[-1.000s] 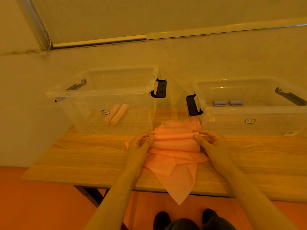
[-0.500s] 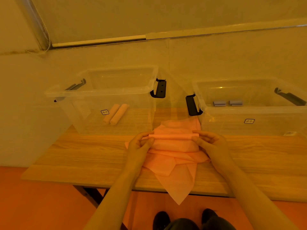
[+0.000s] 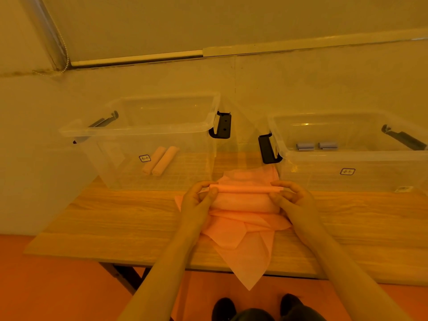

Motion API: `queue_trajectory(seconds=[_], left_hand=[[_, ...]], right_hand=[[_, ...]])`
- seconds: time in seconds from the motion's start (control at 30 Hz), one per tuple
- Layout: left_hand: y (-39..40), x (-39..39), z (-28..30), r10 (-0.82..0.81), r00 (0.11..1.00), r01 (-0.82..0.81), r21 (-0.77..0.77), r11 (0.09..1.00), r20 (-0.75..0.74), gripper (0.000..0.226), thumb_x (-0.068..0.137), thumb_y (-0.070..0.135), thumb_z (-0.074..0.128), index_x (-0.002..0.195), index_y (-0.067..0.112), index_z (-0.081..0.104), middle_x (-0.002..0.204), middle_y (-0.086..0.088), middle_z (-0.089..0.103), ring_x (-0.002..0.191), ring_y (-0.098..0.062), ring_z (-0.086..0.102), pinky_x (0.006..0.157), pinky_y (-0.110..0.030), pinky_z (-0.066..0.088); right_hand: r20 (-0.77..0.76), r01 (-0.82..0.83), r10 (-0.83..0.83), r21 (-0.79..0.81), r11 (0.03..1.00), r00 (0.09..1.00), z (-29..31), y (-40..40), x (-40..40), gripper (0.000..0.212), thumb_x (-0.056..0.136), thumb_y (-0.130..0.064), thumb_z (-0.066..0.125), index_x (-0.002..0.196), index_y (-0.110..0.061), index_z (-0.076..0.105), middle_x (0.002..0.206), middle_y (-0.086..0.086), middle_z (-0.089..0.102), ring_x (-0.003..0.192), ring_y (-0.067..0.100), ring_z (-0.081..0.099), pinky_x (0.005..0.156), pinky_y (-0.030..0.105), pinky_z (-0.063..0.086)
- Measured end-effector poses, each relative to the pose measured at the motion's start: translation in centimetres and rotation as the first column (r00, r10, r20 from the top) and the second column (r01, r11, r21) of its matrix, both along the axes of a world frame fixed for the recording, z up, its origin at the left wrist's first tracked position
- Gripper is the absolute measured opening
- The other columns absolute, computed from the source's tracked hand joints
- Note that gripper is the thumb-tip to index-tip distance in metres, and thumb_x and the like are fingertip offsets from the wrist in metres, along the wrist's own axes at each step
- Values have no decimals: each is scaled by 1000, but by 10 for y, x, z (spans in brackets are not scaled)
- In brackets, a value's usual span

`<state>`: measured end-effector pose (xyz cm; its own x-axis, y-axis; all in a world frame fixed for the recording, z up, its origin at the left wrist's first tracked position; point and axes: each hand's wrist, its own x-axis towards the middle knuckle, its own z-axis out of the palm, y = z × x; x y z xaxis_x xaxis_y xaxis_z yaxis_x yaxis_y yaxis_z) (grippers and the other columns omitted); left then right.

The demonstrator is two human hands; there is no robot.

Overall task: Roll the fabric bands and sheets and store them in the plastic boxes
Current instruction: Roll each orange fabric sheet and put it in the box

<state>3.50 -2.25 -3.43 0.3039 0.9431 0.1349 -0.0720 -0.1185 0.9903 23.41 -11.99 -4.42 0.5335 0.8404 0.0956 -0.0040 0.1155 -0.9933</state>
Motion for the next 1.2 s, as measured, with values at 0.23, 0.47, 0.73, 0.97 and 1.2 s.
queue_trajectory(seconds=[0.23, 0.47, 0.73, 0.97, 1.2], left_hand=[[0, 0, -8, 36, 999, -33, -88, 996, 27, 15, 90, 25, 63, 104, 23, 67, 97, 0, 70, 83, -11, 65, 62, -24, 50], [0, 1, -7, 21, 999, -17, -105, 994, 39, 6, 90, 15, 63, 92, 18, 68, 65, 8, 67, 54, -1, 58, 46, -17, 44], [2, 0, -7, 19, 997, -8, -150, 989, 73, 18, 89, 11, 62, 102, 23, 68, 92, -4, 69, 81, -15, 64, 62, -29, 50], [0, -1, -6, 5, 998, 4, -151, 989, 63, 19, 88, 17, 65, 107, 17, 68, 87, 1, 74, 78, -12, 68, 61, -28, 53], [-5, 0, -1, -5, 1000, 7, -78, 997, 30, 10, 91, 10, 60, 100, 11, 65, 56, 12, 63, 46, 3, 54, 41, -15, 41]], right_hand=[[-12, 29, -29, 8, 1000, 1000, -1, 0, 1, 18, 84, -24, 69, 101, -29, 69, 81, 0, 71, 78, 17, 67, 61, 31, 54], [-82, 3, -4, -13, 1000, 997, 3, -3, 0, 15, 87, -20, 66, 101, -25, 69, 97, 5, 73, 88, 22, 69, 67, 33, 59], [-20, 24, -25, -13, 1000, 999, 6, -5, -4, 18, 87, -29, 65, 103, -26, 70, 92, -2, 67, 79, 9, 61, 57, 20, 48], [-31, -33, 33, -13, 999, 999, 4, -4, -1, 30, 86, -21, 67, 115, -29, 65, 87, 1, 70, 74, 11, 65, 55, 19, 50], [-42, -14, 13, -22, 1000, 999, -1, -1, 2, 22, 88, -27, 65, 110, -26, 69, 105, 5, 70, 94, 23, 66, 68, 32, 56]])
